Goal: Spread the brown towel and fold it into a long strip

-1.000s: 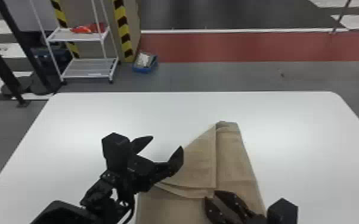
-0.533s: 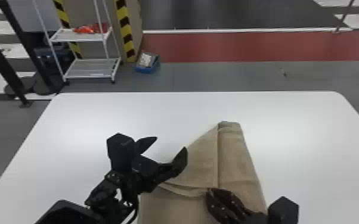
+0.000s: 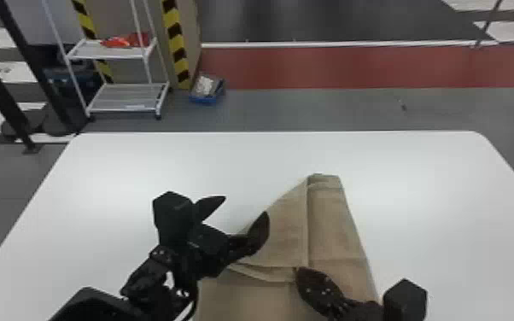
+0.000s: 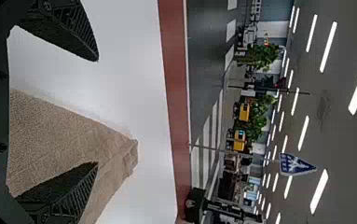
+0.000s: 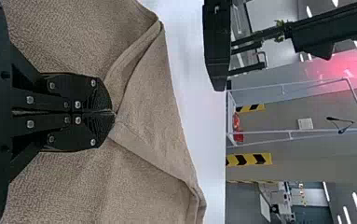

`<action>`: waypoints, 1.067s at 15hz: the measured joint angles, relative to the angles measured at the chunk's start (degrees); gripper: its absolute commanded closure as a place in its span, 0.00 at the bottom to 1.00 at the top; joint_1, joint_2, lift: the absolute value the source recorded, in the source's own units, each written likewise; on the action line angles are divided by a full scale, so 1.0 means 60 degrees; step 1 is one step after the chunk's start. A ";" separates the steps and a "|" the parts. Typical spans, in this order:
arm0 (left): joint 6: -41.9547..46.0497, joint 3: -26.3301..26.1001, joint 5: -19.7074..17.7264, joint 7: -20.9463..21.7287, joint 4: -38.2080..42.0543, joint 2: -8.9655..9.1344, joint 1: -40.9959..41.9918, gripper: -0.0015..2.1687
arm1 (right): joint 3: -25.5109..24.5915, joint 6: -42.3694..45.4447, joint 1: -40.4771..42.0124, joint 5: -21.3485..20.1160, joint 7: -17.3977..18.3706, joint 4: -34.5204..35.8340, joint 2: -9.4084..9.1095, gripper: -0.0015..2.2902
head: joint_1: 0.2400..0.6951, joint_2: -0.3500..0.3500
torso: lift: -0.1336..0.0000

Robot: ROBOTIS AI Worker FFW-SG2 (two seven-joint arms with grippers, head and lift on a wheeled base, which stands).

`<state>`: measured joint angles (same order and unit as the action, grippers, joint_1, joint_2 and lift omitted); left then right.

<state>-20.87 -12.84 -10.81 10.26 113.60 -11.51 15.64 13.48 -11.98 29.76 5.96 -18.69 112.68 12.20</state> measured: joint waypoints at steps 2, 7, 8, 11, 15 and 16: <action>0.0046 -0.0054 0.0011 -0.0038 0.0014 -0.0001 -0.0004 0.04 | -0.0080 0.0339 0.0122 0.0062 0.0004 0.0088 0.0007 0.46 | 1.00 0.54 | 0.08; 0.0086 -0.0143 0.0044 -0.0026 -0.0030 -0.0010 -0.0058 0.04 | 0.0048 0.0378 0.0187 -0.0042 -0.0274 0.0203 0.0046 0.25 | 1.00 0.55 | 0.08; 0.0086 -0.0145 0.0044 -0.0034 -0.0029 -0.0023 -0.0057 0.05 | 0.0061 0.0356 0.0184 -0.0057 -0.0270 0.0176 0.0046 0.25 | 1.00 0.55 | 0.08; 0.0104 -0.0129 0.0044 -0.0041 -0.0022 -0.0055 -0.0032 0.05 | 0.0066 0.0183 0.0176 -0.0063 -0.0255 0.0117 0.0037 0.25 | 1.00 0.56 | 0.08; 0.0127 -0.0129 0.0044 -0.0028 -0.0022 -0.0059 -0.0003 0.05 | 0.0131 -0.0147 0.0082 -0.0196 -0.0203 -0.0021 -0.0023 0.25 | 1.00 0.56 | 0.08; 0.0142 -0.0129 0.0044 -0.0026 -0.0022 -0.0059 0.0007 0.05 | 0.0169 -0.0195 0.0051 -0.0213 -0.0177 -0.0043 -0.0025 0.25 | 1.00 0.56 | 0.08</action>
<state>-20.02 -13.62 -10.55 10.10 113.47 -11.87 15.68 14.49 -13.15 30.07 4.69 -19.75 112.42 12.05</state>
